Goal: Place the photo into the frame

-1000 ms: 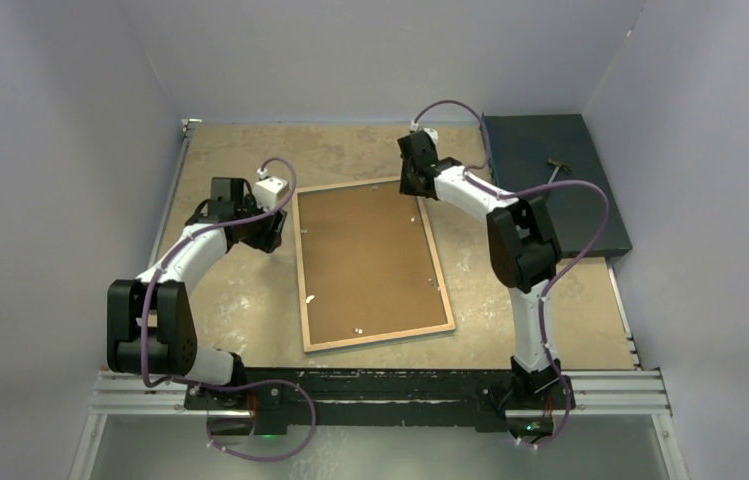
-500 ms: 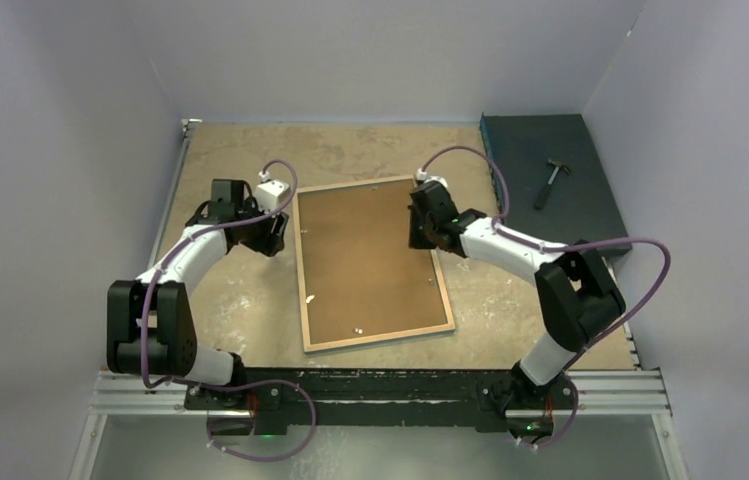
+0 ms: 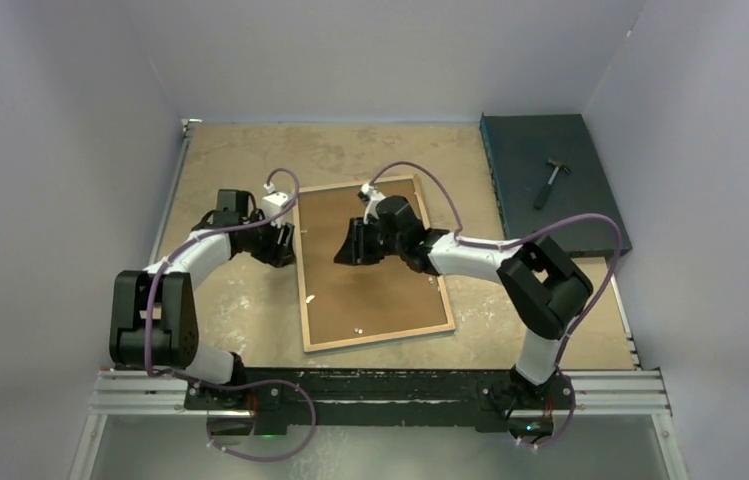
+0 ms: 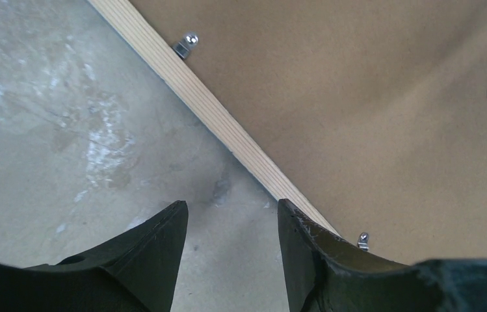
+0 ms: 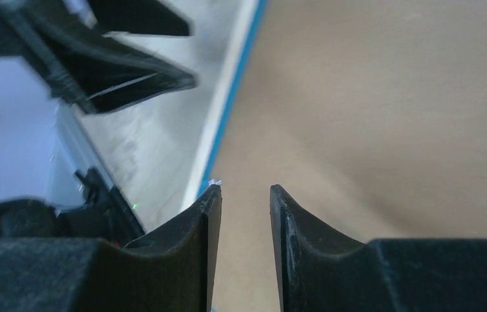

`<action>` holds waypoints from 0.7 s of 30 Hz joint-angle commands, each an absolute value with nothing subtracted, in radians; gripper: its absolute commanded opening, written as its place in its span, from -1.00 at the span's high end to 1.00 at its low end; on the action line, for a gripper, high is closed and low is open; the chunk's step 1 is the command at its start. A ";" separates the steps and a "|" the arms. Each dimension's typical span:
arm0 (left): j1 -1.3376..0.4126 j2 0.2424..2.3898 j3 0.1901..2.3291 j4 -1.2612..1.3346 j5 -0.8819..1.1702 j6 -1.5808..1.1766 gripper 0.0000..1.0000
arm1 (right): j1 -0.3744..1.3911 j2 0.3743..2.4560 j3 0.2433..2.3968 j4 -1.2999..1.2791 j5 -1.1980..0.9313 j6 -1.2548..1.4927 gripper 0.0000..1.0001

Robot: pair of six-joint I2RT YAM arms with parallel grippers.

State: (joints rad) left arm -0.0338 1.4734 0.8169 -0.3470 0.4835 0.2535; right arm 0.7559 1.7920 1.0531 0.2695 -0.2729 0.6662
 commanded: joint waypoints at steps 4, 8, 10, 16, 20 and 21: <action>-0.046 1.522 0.779 -0.293 0.576 0.278 0.01 | 0.874 1.809 0.999 0.447 -0.454 0.643 0.27; -0.067 1.543 0.788 -0.283 0.545 0.295 0.05 | 0.914 1.842 0.974 0.463 -0.459 0.666 0.32; -0.069 1.555 0.793 -0.281 0.537 0.299 0.07 | 0.917 1.851 0.964 0.474 -0.463 0.677 0.33; -0.085 1.590 0.804 -0.272 0.512 0.308 0.20 | 0.929 1.890 0.986 0.463 -0.467 0.680 0.38; -0.091 1.611 0.809 -0.268 0.504 0.310 0.32 | 0.941 1.925 0.994 0.484 -0.467 0.699 0.40; -0.092 1.614 0.811 -0.267 0.500 0.310 0.35 | 0.944 1.932 0.999 0.483 -0.465 0.702 0.41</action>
State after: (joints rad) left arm -0.0776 1.5723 0.8028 -0.2935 0.5453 0.2722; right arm 0.9268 1.9102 0.9665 0.4469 -0.4435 0.6811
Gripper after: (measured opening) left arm 0.356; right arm 0.307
